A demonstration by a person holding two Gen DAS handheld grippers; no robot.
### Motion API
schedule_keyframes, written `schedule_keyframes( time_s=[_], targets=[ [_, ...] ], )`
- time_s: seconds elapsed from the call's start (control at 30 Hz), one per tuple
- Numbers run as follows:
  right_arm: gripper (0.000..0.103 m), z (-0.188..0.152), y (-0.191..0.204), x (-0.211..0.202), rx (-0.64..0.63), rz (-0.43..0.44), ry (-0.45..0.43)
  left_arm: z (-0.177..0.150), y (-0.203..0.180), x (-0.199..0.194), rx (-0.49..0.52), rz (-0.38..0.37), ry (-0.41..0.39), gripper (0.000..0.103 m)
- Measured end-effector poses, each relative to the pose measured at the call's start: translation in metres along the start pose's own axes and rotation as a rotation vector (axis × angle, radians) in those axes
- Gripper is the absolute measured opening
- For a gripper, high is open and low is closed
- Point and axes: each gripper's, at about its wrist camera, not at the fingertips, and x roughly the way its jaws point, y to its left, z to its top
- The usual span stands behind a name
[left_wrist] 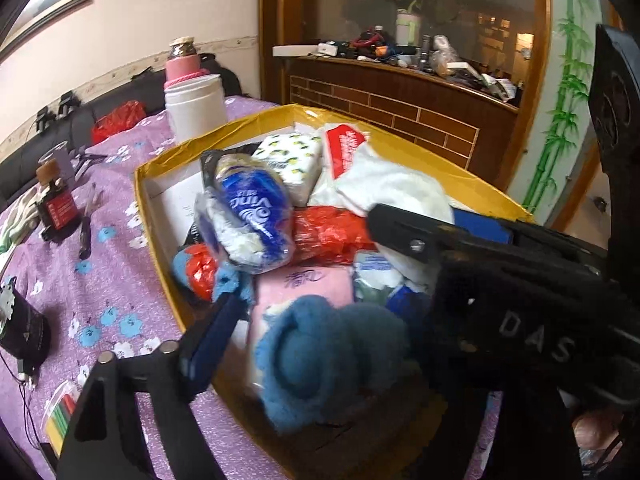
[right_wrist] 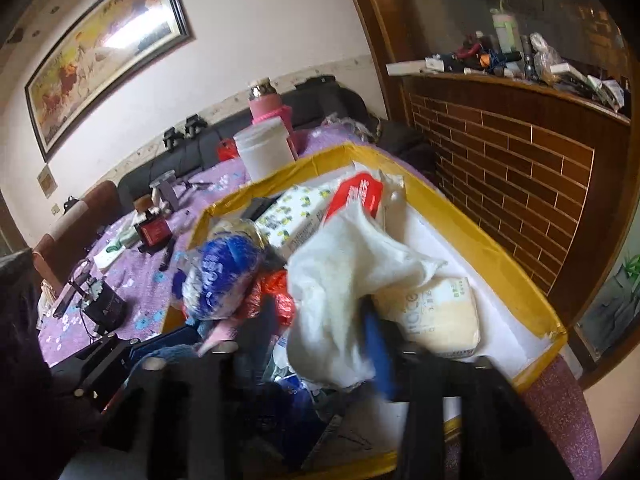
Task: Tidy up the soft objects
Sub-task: 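Open both grippers to drop the blue knit item and white cloth into the tray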
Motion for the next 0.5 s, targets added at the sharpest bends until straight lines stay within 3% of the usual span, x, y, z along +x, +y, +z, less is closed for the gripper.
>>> schedule_keyframes(
  time_s=[0.5],
  targets=[
    [0.062, 0.003, -0.005, -0.042, 0.038, 0.001, -0.228, -0.002, -0.007, -0.021, 0.038, 0.044, -0.112, 0.085]
  ],
)
